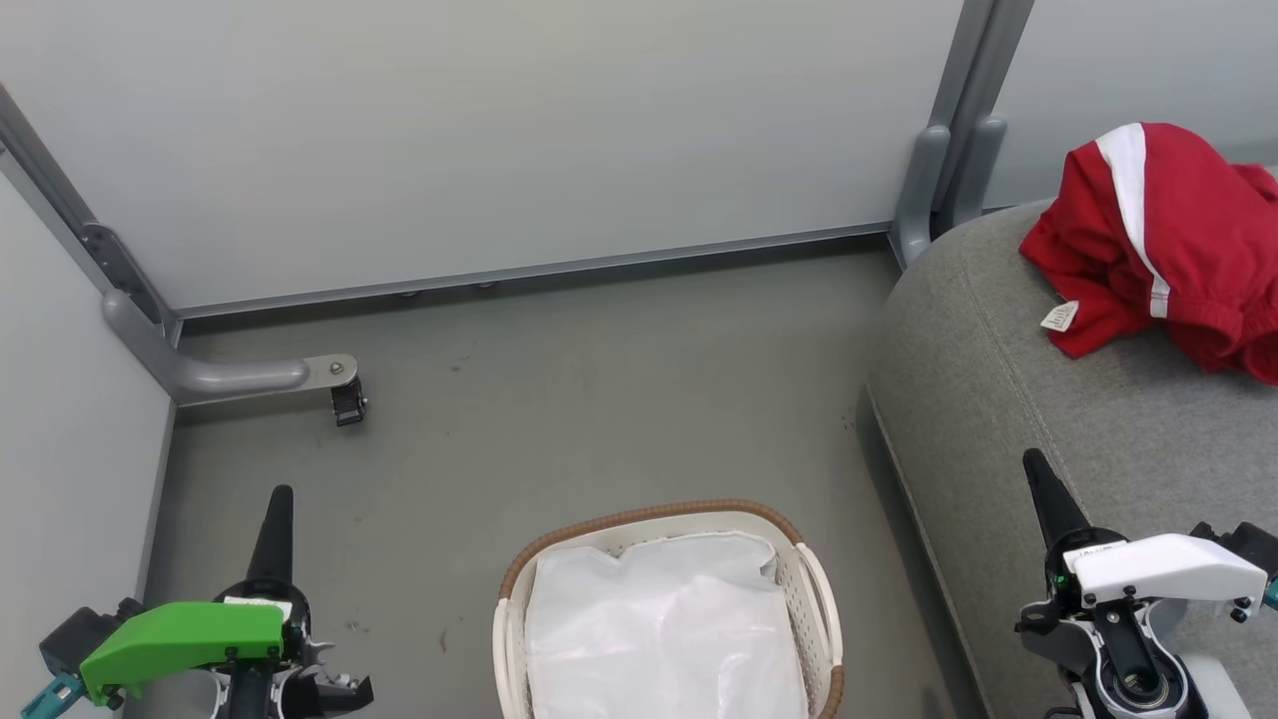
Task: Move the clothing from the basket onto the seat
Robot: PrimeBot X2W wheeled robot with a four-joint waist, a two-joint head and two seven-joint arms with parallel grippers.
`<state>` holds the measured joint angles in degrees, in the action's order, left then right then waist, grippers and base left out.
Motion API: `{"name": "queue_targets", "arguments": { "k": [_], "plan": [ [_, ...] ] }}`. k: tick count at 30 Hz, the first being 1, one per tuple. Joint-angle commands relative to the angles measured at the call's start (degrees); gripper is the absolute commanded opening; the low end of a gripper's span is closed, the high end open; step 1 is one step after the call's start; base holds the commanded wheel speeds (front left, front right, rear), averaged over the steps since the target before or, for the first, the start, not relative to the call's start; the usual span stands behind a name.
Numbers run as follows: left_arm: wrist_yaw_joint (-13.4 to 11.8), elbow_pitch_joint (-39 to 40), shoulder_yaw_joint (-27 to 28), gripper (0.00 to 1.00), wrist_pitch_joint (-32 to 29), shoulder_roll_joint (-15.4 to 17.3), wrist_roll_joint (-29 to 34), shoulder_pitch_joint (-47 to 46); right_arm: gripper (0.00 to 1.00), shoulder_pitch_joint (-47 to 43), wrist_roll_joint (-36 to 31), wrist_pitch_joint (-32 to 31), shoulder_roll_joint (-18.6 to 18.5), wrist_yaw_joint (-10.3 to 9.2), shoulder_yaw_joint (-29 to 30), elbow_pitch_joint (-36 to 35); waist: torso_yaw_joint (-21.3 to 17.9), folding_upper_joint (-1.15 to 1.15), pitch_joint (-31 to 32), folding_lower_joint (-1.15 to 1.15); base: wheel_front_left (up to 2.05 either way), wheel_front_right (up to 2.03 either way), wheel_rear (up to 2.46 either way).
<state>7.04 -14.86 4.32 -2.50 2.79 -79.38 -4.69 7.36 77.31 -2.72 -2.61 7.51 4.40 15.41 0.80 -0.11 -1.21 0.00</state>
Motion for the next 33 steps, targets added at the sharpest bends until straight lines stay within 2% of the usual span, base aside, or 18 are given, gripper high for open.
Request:
{"name": "queue_targets", "arguments": {
  "k": [1,33],
  "plan": [
    [0.2,0.51,0.41,0.0,-0.47,0.38,-1.3,-1.22,0.0,-0.54,1.32,-0.41,-0.33,-0.02,0.32,-0.59,-0.03,0.08,0.04,0.0,0.0,0.0,0.0],
    [0.59,0.9,2.22,0.0,-4.02,0.36,-12.94,-1.89,0.0,-1.43,14.76,-3.89,-0.42,-0.02,2.22,-1.52,-0.76,0.11,0.98,0.0,0.0,0.0,0.0]
  ]
}}
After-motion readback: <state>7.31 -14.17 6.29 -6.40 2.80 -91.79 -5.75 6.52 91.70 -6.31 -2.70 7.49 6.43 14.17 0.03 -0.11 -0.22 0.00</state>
